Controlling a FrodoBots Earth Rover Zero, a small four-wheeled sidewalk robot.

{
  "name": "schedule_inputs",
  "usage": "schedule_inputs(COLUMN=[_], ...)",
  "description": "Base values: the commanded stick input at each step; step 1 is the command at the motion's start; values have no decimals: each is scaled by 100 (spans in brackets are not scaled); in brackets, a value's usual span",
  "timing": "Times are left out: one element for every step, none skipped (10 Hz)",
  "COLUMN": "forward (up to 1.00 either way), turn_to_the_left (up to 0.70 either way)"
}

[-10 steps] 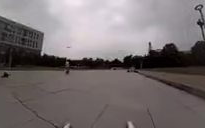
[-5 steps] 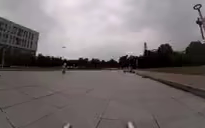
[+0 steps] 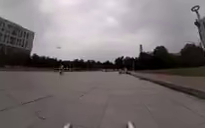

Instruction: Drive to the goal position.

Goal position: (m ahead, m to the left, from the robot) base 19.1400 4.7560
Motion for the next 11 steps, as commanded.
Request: schedule_inputs(forward=[70,70,70,70,70,70,70,70,70,70,70], turn_to_the_left=[-14,-14,-14,-14,-14,-14,-13,-10,-4,0,0])
